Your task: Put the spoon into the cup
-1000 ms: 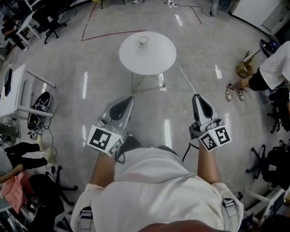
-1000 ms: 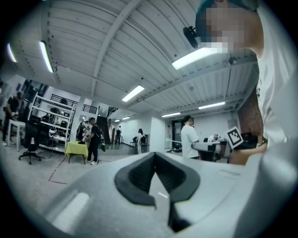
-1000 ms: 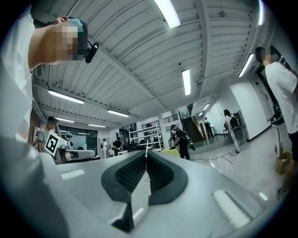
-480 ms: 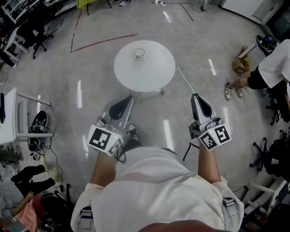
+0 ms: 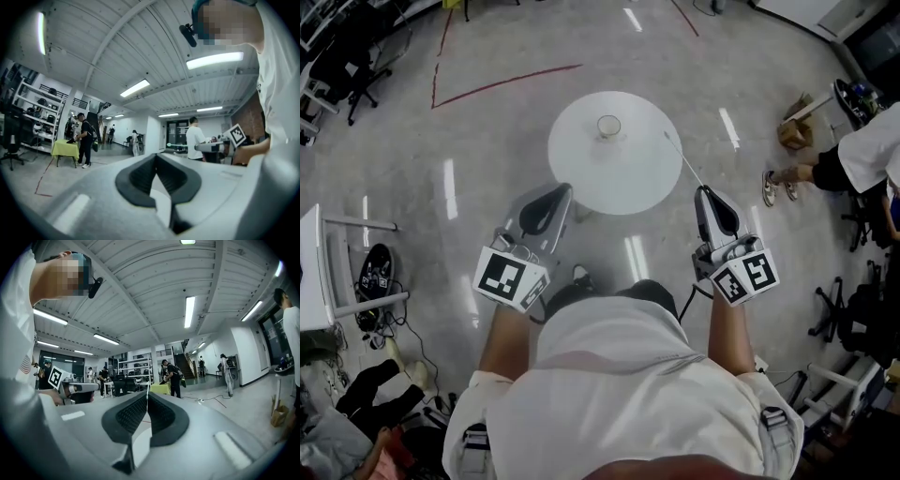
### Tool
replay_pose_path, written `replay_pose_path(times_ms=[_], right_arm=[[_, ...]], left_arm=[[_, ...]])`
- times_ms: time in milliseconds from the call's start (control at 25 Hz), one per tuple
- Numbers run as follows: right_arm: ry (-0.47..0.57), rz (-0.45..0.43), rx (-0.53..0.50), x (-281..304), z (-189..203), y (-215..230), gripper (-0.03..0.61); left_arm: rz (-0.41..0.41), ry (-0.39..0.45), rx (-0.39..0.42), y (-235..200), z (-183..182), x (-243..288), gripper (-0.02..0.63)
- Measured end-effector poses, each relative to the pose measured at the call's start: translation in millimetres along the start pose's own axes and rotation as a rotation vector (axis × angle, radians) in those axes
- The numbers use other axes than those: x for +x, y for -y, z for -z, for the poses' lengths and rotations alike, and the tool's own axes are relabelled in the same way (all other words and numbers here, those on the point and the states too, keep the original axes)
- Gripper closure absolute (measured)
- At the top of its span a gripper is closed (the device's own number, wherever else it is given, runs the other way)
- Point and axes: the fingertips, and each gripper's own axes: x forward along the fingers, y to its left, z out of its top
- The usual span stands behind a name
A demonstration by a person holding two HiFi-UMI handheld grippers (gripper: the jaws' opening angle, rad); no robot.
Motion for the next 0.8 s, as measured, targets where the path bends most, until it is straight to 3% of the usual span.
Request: replay_pose_path(times_ms=[360, 800], right_arm=[[-0.091, -0.025, -0.008, 83, 14, 22, 0.568], [-0.325, -0.124, -0.016, 185, 67, 132, 0.568]], left_arm=[[-0.008, -0.026, -0.064, -63, 17, 30, 0.611], [-0.117, -0.08, -0.052, -111, 30, 140, 0.611]])
